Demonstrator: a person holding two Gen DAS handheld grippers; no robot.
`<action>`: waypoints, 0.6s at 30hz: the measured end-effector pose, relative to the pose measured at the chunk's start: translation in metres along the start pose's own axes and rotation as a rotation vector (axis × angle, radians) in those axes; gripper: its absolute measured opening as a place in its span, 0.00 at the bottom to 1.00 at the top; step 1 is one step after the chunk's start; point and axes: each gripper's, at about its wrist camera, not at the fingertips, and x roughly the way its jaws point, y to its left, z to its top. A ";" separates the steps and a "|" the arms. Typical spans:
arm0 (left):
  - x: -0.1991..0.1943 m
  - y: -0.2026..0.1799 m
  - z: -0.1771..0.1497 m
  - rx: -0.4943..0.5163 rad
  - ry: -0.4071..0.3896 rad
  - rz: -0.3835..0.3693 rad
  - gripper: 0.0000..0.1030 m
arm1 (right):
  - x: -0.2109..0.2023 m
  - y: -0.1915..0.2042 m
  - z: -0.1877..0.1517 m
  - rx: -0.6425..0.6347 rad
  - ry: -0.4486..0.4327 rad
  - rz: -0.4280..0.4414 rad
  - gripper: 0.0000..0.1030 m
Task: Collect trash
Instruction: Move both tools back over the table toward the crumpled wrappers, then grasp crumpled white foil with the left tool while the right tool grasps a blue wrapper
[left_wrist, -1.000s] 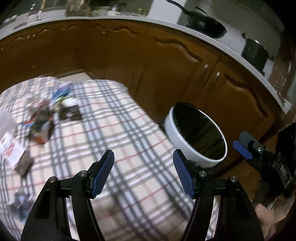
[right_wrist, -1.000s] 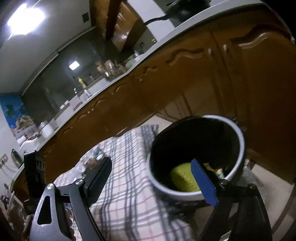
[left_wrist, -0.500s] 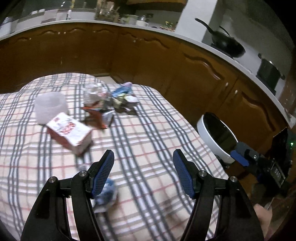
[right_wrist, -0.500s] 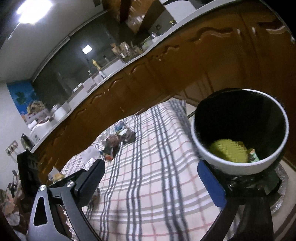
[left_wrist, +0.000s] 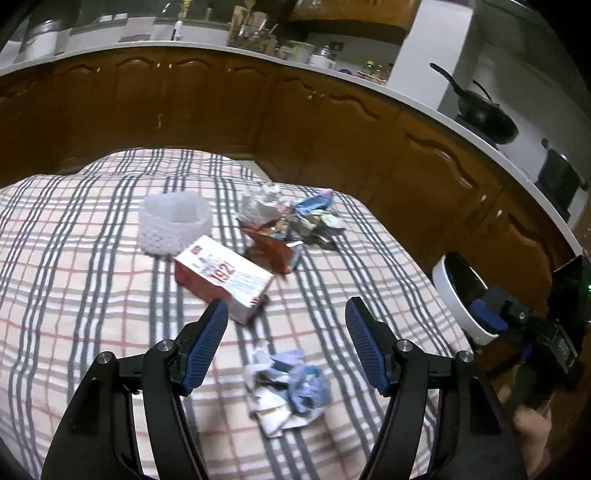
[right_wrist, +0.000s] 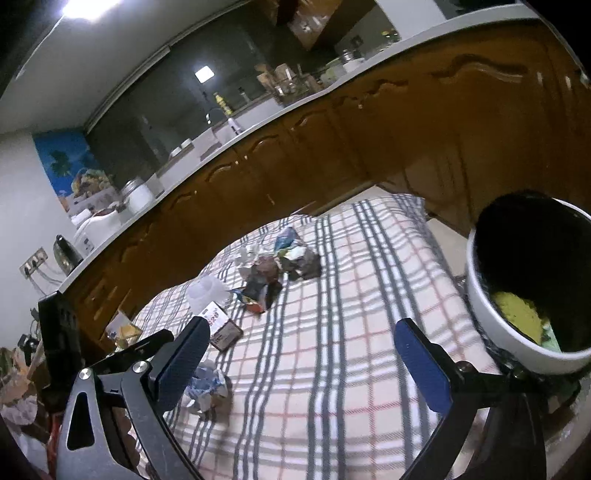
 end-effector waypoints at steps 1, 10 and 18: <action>0.001 0.003 0.001 -0.004 0.001 0.003 0.65 | 0.003 0.002 0.001 -0.005 0.002 0.003 0.98; 0.018 0.013 0.022 0.003 0.023 0.006 0.65 | 0.032 0.002 0.021 -0.011 0.030 0.028 0.97; 0.048 0.009 0.066 0.045 0.033 0.003 0.65 | 0.077 0.004 0.050 -0.012 0.094 0.064 0.78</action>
